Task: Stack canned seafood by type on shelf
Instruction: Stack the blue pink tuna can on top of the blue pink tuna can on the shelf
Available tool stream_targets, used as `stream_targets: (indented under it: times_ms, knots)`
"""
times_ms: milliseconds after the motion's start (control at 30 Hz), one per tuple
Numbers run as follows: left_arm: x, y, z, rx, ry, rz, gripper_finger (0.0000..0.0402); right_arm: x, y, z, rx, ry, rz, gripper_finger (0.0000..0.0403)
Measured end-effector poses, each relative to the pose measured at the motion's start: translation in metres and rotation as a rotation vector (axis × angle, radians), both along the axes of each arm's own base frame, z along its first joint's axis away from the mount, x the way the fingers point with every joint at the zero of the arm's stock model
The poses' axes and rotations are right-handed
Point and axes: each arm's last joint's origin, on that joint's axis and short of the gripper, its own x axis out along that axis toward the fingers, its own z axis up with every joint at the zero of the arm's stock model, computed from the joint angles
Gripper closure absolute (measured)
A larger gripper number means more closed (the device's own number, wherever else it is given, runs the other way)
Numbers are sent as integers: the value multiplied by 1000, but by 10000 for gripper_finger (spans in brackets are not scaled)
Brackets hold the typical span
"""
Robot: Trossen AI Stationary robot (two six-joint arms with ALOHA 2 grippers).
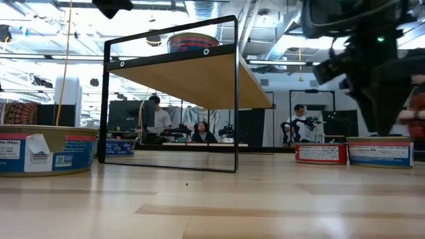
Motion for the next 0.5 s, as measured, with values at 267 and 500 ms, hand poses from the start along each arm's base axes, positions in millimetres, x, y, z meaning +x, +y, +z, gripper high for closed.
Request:
stream_targets:
  times_ms: [267,500]
  knots:
    - [0,-1,0,16,-4,19,228,-8,26,-4,-90,-49,95,211]
    - [0,-1,0,6,-3,27,228,-9,56,-4,-40,-181,138,224]
